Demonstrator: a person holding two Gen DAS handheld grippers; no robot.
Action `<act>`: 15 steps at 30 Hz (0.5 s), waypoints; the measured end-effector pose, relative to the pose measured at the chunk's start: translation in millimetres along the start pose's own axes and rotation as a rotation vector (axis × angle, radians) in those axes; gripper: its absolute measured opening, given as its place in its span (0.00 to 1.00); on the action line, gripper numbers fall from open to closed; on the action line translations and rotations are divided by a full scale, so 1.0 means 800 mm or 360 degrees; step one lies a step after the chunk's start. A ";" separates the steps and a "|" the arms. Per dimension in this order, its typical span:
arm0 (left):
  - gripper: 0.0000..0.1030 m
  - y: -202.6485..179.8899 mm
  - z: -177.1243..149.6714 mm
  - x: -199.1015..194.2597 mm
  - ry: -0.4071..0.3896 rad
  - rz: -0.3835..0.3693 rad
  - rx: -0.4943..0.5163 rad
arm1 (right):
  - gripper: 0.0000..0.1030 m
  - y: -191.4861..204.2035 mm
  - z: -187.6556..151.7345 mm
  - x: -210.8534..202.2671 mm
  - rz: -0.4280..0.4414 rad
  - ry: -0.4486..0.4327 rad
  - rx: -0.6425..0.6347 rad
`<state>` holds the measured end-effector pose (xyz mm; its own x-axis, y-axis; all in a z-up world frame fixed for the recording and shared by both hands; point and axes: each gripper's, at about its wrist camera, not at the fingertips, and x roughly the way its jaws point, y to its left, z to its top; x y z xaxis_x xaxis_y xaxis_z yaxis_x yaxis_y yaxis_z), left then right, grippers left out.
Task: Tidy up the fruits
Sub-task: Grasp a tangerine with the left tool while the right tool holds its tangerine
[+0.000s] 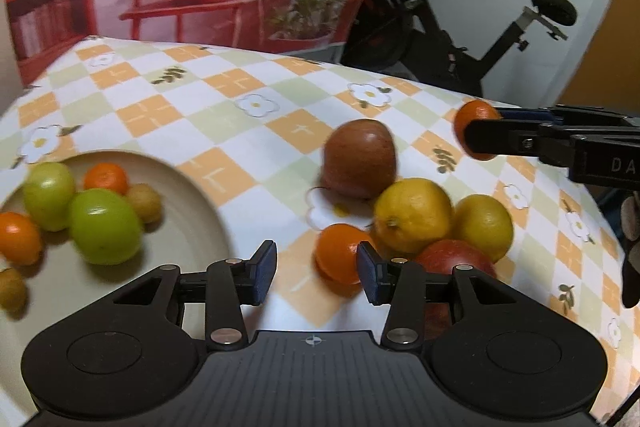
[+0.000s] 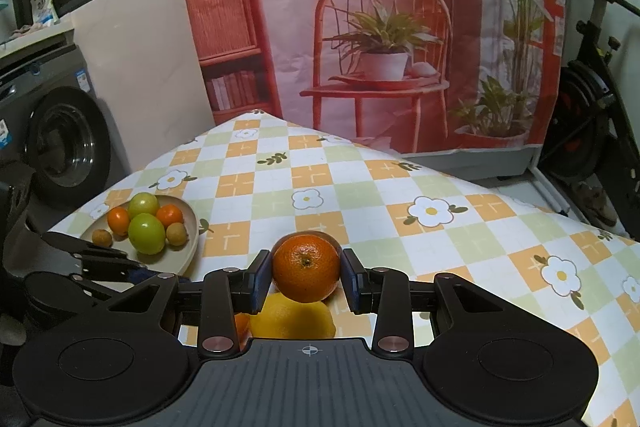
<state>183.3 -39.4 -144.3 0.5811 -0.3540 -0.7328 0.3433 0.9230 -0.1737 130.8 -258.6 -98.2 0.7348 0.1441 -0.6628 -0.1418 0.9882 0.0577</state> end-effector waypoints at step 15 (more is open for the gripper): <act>0.42 -0.007 0.008 0.016 0.0054 -0.0214 -0.0101 | 0.33 -0.002 0.001 -0.003 -0.0007 -0.0001 0.0006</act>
<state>193.3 -49.8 -148.6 0.5075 -0.4707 -0.7218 0.3684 0.8757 -0.3121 130.1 -260.3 -96.1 0.7359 0.1399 -0.6625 -0.1360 0.9890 0.0578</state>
